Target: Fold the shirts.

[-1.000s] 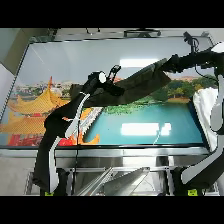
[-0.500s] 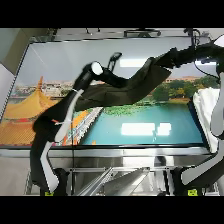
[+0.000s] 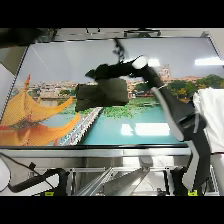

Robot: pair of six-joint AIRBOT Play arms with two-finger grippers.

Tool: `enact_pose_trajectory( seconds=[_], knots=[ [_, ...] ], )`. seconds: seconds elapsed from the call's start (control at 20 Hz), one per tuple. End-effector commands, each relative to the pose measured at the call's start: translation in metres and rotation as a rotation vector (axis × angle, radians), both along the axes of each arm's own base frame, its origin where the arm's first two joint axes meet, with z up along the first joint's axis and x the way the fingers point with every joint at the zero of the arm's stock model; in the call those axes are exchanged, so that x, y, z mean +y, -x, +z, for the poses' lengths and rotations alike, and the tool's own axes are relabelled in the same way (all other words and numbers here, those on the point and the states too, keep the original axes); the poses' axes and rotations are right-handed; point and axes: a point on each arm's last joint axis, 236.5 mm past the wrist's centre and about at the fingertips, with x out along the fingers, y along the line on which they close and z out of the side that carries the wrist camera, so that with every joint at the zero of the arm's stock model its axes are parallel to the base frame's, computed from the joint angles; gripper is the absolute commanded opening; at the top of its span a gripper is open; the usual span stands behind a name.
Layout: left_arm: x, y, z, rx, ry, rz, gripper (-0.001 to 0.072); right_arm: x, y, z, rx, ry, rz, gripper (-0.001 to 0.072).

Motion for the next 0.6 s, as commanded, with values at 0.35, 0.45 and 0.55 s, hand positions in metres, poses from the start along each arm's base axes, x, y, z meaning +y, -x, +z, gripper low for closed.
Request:
enact_pose_trajectory(
  seconds=[0.35,0.45,0.55],
  knots=[
    [0.100,0.029,-0.023,0.018,-0.005,0.258,0.0029,0.040,0.003,-0.055,-0.041,0.060,-0.019,0.0506],
    [0.092,0.025,-0.033,0.051,0.006,0.225,0.0029,-0.014,-0.007,-0.035,-0.004,0.090,0.013,0.0506],
    [0.082,0.020,-0.037,0.060,0.016,0.188,0.0029,-0.085,-0.020,-0.031,0.094,0.165,-0.021,0.0505]
  ],
)
